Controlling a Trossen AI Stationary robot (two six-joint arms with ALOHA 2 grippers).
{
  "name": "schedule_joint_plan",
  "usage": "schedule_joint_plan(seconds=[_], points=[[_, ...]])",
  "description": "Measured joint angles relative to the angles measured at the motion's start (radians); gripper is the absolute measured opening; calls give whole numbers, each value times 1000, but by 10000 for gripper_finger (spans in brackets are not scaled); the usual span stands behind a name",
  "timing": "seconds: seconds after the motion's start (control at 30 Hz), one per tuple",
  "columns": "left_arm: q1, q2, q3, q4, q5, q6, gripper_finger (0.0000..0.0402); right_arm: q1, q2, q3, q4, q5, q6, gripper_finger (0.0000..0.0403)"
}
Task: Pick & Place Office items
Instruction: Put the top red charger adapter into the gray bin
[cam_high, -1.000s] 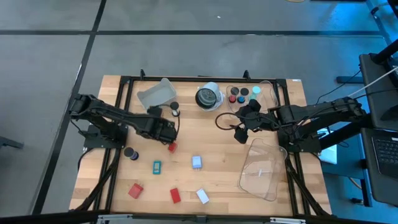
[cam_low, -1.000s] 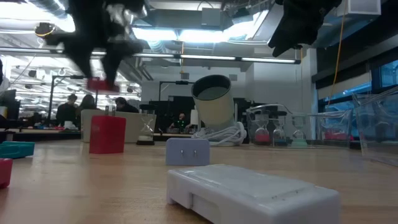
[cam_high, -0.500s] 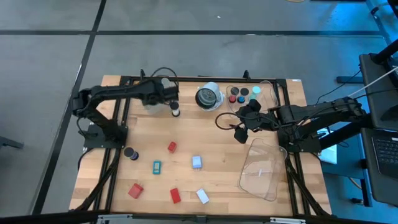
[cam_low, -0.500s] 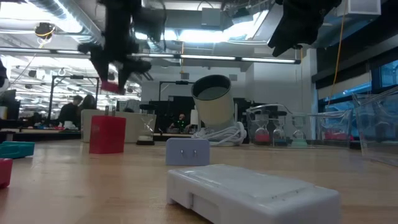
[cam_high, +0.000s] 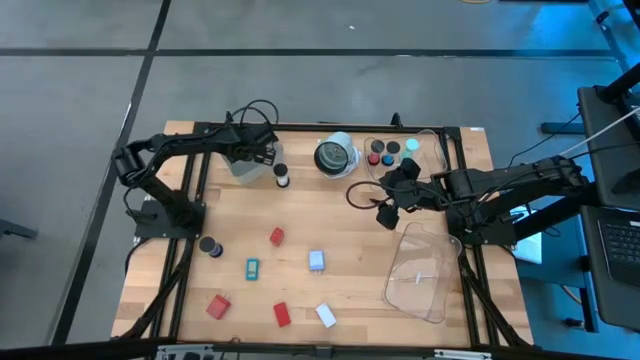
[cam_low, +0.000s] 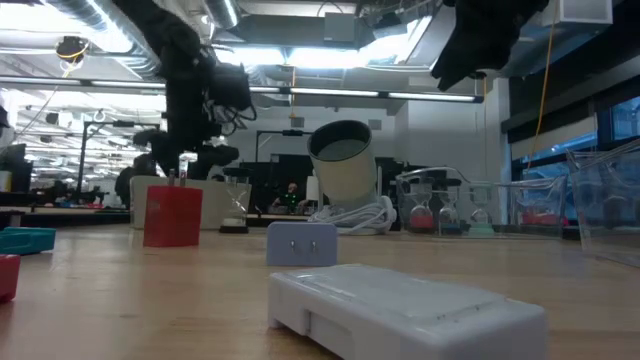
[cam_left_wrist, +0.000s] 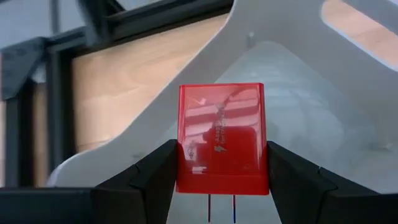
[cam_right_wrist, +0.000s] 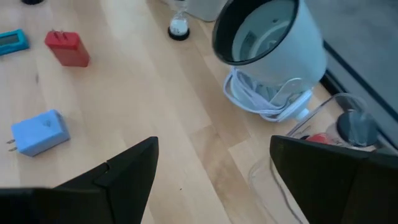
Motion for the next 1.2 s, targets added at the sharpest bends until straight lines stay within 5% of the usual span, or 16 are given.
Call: schedule_joint_plan(seconds=[0.33, 1.2], points=[[82, -5, -126, 252, 199, 119, 212, 0, 0, 0, 1, 45, 1, 311], [89, -83, -64, 236, 179, 207, 262, 0, 0, 0, 4, 45, -19, 311]])
